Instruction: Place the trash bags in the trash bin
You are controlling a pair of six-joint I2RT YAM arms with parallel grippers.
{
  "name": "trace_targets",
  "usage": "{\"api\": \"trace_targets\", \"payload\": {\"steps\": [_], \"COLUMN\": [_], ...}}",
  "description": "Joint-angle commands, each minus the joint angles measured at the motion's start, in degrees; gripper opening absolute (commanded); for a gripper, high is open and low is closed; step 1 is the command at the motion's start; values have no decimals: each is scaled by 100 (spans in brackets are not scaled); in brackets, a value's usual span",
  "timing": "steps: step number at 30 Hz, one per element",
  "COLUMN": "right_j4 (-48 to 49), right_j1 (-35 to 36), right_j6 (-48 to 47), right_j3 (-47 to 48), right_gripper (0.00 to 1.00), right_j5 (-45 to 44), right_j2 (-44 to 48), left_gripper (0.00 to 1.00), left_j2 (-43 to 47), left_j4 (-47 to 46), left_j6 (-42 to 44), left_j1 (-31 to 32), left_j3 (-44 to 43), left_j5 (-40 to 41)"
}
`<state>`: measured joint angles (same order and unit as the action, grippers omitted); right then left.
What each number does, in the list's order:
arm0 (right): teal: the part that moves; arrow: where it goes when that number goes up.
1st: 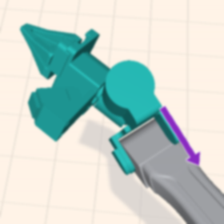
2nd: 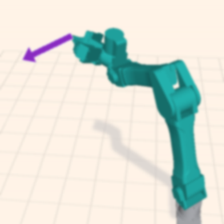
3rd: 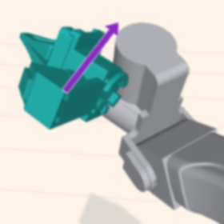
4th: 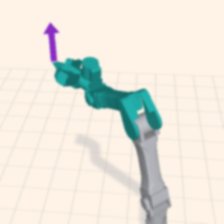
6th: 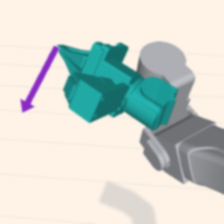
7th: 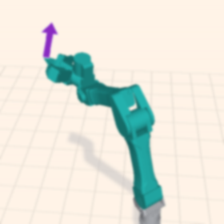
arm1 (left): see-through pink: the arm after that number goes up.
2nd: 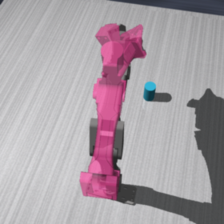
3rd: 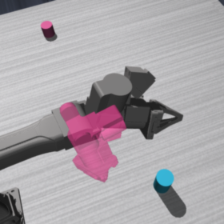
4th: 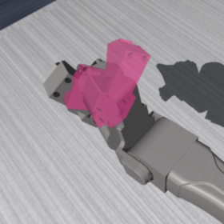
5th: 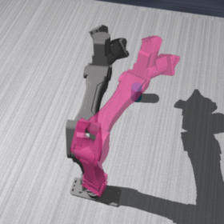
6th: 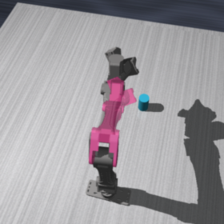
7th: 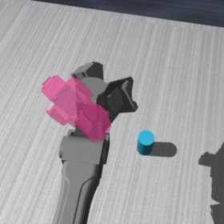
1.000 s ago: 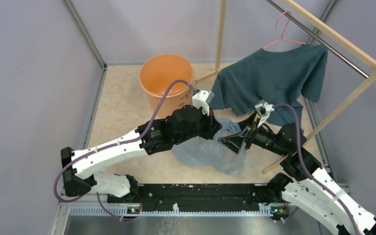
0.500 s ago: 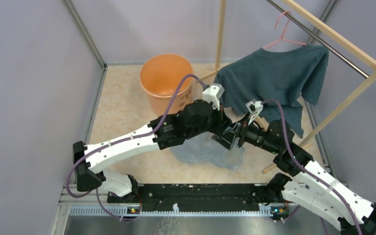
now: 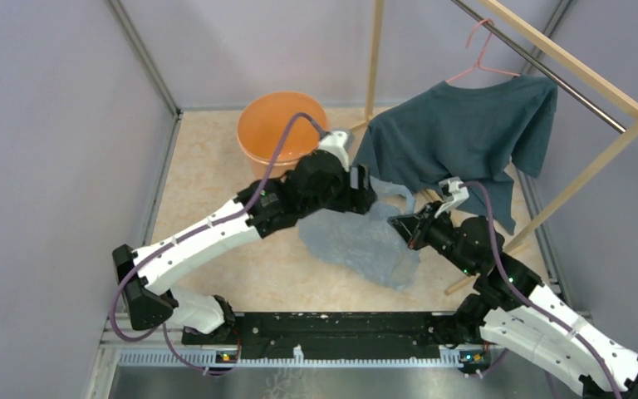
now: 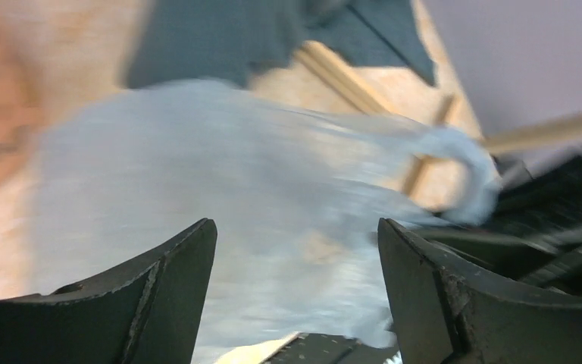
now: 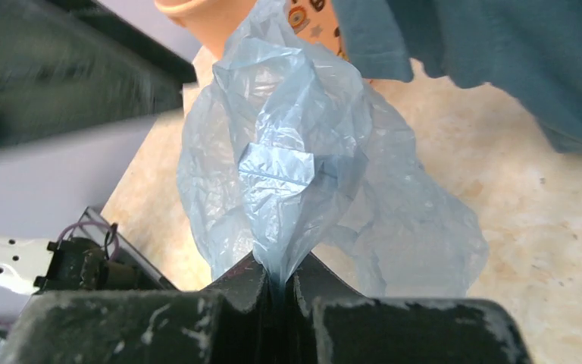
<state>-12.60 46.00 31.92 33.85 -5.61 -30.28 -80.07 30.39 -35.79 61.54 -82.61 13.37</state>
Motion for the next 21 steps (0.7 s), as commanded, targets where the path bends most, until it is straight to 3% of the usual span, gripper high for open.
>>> {"api": "trace_targets", "payload": {"steps": [1, 4, 8, 13, 21], "right_j4": [-489, -668, -874, -1219, -1624], "right_j1": [6, 6, 6, 6, 7], "right_j6": [-93, -308, -507, -548, -673], "right_j3": [-63, -13, 134, 614, 1278], "right_gripper": [0, 0, 0, 0, 0], "right_j5": [-617, -365, -248, -513, -1073], "right_j2": [605, 951, 1183, 1283, 1512], "left_gripper": [85, 89, 92, 83, 61], "left_j2": [543, 565, -64, -1194, -1849], "left_j4": [846, 1068, 1599, 1910, 1788], "left_j6": [336, 931, 1775, 2478, 2946], "left_j1": [-1195, -1818, -2462, -2723, -2704], "left_j3": [-121, -474, -1357, -2232, -2403], "left_j5": [-390, -391, -138, -163, -716]}}
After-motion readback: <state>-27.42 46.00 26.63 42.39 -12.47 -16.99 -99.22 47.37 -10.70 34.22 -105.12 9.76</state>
